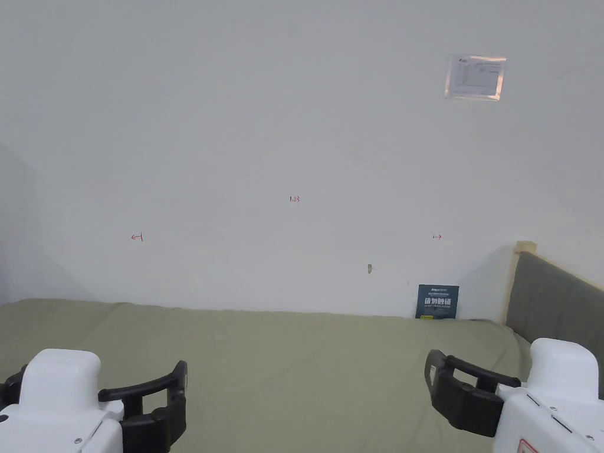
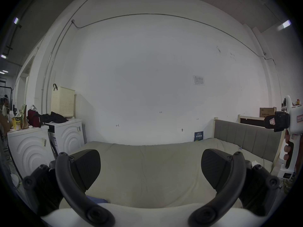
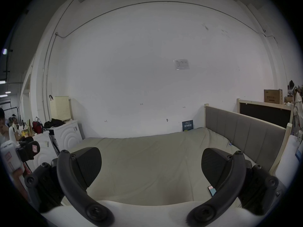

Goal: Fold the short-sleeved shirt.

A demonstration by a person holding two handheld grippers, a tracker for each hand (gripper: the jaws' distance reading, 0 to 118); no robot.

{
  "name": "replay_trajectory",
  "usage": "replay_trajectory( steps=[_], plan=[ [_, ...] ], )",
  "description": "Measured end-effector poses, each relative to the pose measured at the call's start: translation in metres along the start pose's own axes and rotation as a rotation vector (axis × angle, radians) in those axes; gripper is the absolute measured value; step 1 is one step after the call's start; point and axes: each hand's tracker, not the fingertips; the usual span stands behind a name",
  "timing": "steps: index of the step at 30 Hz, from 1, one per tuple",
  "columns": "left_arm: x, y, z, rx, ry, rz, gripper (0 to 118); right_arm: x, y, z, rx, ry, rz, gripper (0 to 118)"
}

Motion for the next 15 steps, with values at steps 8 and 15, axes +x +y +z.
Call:
replay_trajectory(
  steps=[8,15],
  plan=[
    [-0.0004,0.0023,-0.0013,0.004,0.002,0.008,118,-0.0011,0.0040,0.0018,0.012,-0.004,-0.020,118],
    [0.0013,0.0008,-0.0037,-0.002,-0.001,0.006,118,-0.0023,0.0019,0.0008,0.037,0.002,-0.024,118]
  ],
)
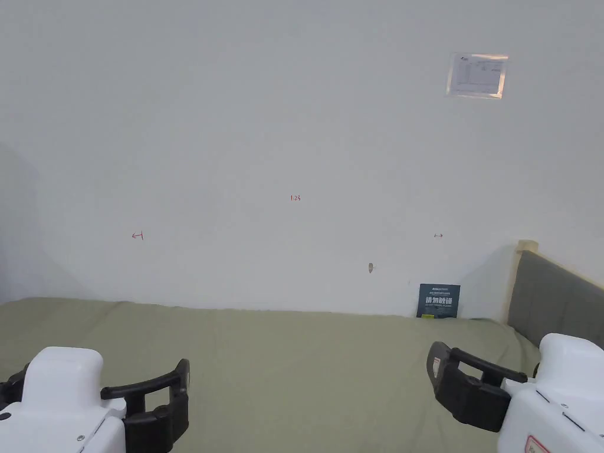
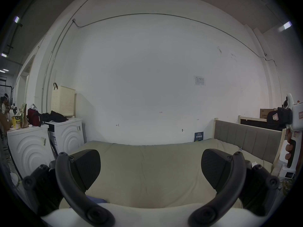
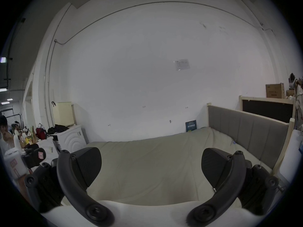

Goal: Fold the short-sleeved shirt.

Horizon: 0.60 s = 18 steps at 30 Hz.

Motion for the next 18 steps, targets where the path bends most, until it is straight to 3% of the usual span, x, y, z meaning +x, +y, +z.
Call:
replay_trajectory(
  steps=[4,9,16,18],
  plan=[
    [0.001,-0.001,-0.001,-0.002,0.002,-0.002,118,-0.007,-0.007,0.000,0.026,-0.014,0.064,118],
    [0.003,0.000,-0.001,0.003,0.009,0.000,118,0.000,-0.004,-0.002,-0.026,0.006,0.032,118],
    [0.003,-0.001,0.000,0.009,0.004,-0.006,118,-0.007,-0.016,-0.001,0.029,-0.135,0.171,118],
    [0.003,-0.002,0.000,0.011,0.001,-0.004,118,0.002,-0.022,-0.004,0.055,-0.074,0.190,118]
  ],
)
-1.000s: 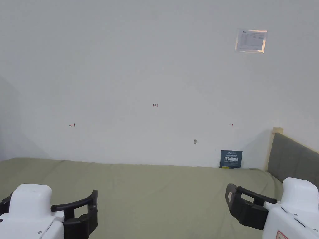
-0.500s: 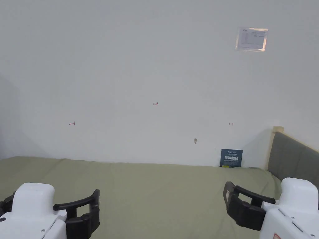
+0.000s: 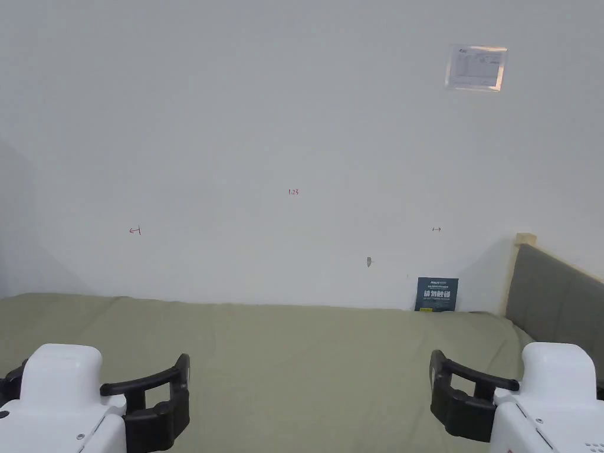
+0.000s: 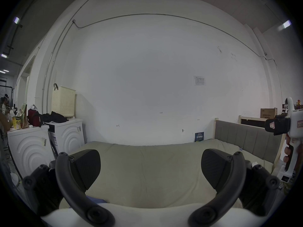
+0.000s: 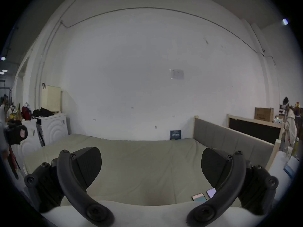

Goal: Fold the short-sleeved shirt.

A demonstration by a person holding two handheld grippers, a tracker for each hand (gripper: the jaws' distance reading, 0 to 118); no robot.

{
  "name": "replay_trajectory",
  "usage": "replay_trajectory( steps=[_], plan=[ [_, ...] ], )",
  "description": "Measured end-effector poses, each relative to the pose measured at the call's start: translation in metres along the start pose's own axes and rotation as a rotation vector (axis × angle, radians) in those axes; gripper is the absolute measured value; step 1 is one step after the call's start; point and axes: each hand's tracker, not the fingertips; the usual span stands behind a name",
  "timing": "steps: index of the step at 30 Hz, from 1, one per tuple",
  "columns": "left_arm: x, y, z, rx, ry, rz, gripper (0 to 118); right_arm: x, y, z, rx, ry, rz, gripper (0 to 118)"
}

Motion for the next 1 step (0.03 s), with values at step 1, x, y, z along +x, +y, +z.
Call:
replay_trajectory(
  steps=[1],
  plan=[
    [0.0002,0.0000,0.0001,0.001,-0.002,-0.001,118,0.0026,-0.0004,0.0003,0.007,0.042,-0.008,118]
  ],
)
